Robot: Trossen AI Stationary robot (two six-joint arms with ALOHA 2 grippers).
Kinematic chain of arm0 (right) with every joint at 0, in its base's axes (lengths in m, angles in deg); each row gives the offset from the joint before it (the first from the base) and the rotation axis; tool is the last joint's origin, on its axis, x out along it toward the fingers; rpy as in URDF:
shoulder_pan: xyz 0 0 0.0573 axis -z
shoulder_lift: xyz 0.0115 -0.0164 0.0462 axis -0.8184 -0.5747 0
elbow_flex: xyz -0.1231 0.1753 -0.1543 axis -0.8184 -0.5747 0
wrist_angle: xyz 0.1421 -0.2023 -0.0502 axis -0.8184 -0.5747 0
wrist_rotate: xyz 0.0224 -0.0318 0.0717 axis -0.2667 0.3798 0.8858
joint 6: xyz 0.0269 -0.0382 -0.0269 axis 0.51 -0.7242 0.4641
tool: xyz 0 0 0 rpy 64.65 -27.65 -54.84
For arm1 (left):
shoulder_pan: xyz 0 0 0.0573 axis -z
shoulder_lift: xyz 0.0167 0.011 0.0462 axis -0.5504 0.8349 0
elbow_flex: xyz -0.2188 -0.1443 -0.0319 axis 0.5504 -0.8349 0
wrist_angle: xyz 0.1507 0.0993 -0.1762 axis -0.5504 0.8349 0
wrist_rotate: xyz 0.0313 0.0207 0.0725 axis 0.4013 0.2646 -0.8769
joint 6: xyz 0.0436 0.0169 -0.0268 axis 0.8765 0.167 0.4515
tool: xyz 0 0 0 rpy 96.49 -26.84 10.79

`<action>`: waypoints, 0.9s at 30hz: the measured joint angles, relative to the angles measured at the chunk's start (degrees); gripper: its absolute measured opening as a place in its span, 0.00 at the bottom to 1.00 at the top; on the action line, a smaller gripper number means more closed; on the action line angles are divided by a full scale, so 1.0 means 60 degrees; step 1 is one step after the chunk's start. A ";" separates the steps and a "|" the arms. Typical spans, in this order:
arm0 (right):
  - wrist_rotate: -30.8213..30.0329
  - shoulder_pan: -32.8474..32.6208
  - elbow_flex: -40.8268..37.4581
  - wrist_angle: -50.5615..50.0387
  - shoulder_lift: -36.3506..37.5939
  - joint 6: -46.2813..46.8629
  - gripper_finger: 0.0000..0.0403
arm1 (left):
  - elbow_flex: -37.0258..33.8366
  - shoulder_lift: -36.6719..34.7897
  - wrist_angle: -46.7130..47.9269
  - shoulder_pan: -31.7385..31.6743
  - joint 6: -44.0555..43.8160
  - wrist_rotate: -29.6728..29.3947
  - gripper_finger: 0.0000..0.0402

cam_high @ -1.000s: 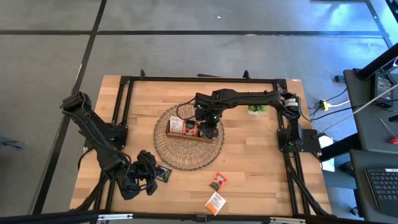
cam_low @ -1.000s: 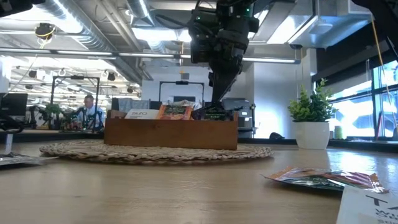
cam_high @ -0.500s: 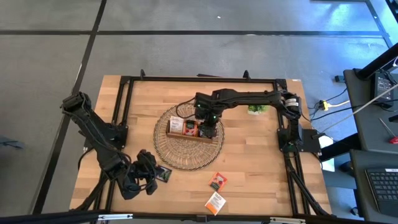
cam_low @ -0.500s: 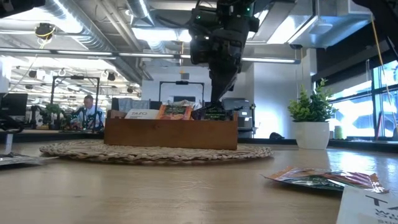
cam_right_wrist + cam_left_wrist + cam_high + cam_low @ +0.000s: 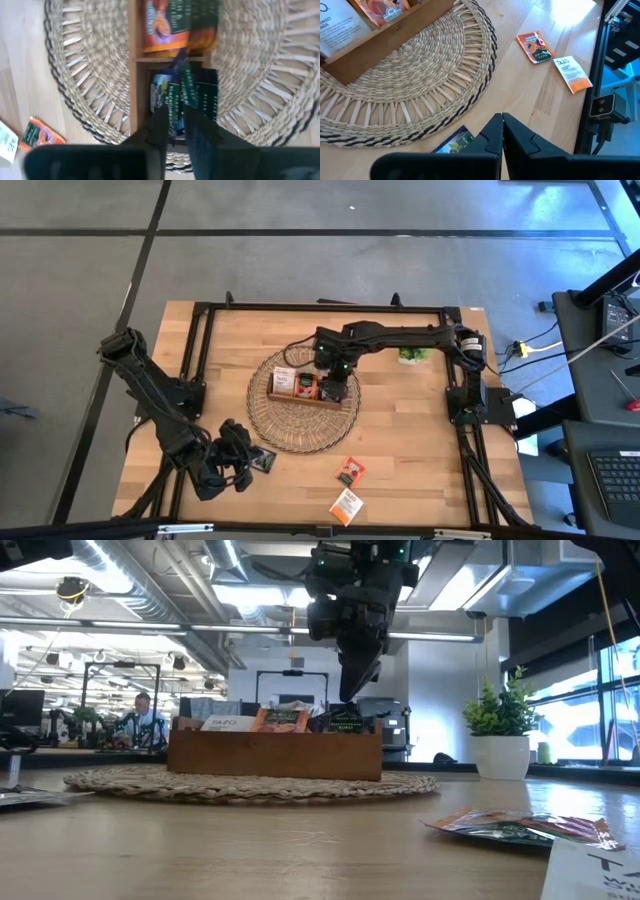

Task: Pick & Place Tea
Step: Adjust the purple tea bags in the wooden organizer

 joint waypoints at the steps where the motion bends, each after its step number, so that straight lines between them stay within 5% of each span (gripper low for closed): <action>1: -0.0009 0.0023 0.0000 -0.0006 0.0000 0.0140 0.17 | 0.0000 0.0000 0.0000 0.0000 0.0000 0.0000 0.00; 12: -0.0669 0.0103 0.0000 0.0710 0.0000 0.0912 0.47 | 0.0000 0.0000 0.0000 -0.0002 -0.0035 0.0002 0.00; 27: -0.0962 0.0139 0.0000 -0.0022 0.0000 0.1356 0.50 | 0.0000 0.0000 -0.0006 -0.0001 -0.0260 0.0015 0.00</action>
